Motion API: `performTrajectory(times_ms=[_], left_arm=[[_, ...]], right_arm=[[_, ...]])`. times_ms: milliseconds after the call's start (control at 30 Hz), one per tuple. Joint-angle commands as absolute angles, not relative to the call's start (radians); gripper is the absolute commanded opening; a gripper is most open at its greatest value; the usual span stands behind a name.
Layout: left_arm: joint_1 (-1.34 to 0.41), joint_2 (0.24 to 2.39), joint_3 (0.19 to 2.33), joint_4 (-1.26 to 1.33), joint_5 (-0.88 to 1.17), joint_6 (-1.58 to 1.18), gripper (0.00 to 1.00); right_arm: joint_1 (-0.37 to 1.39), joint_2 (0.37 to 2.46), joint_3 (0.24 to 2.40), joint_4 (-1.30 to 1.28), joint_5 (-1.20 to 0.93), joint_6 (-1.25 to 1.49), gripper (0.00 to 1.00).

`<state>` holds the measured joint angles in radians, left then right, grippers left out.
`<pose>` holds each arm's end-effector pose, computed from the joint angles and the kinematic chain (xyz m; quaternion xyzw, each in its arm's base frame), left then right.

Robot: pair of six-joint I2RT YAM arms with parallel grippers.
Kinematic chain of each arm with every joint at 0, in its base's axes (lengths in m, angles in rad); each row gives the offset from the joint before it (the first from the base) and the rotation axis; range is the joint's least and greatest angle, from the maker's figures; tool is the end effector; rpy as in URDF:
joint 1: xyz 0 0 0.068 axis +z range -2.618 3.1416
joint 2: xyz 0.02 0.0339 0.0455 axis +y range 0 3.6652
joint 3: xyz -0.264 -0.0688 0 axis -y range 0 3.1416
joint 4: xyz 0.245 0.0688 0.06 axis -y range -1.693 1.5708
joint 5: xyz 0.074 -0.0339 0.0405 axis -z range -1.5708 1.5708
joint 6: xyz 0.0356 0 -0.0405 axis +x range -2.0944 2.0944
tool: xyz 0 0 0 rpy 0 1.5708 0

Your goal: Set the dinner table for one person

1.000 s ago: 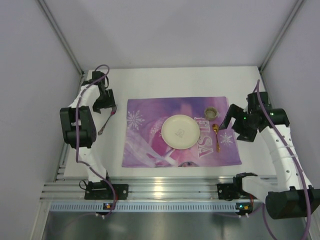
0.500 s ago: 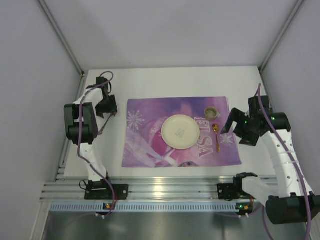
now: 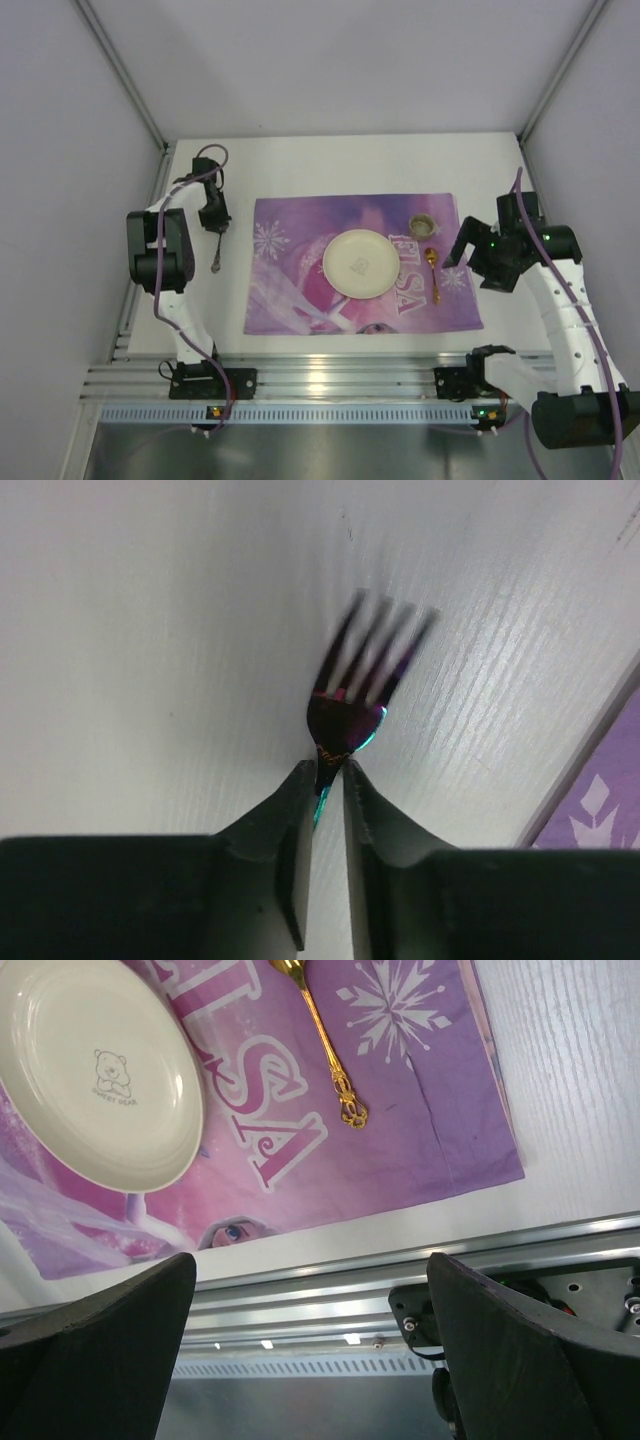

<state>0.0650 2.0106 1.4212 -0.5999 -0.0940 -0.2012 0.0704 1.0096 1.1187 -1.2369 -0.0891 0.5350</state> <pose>0.4091 0.0300 0.1645 -0.1390 0.9709 0.0331 0.1921 0.1628 0.0147 0.3244 0.2148 0.9507 0.1069 0.1965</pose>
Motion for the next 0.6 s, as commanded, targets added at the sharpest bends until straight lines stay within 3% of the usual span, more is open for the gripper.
performTrajectory(times_ms=[0, 33, 167, 567], left_arm=[[0.084, 2.092, 1.339, -0.618, -0.16, -0.195, 0.19], [0.084, 2.094, 1.344, -0.623, -0.161, -0.196, 0.11], [0.084, 2.103, 1.384, -0.647, -0.15, -0.196, 0.0], [0.066, 1.904, 1.456, -0.756, -0.1, -0.216, 0.0]], right_arm=[[0.084, 0.983, 1.104, -1.241, -0.075, 0.543, 1.0], [0.083, 0.983, 1.101, -1.239, -0.075, 0.54, 1.0], [0.083, 0.982, 1.098, -1.238, -0.075, 0.537, 1.0], [0.083, 0.963, 1.085, -1.216, -0.107, 0.534, 1.0]])
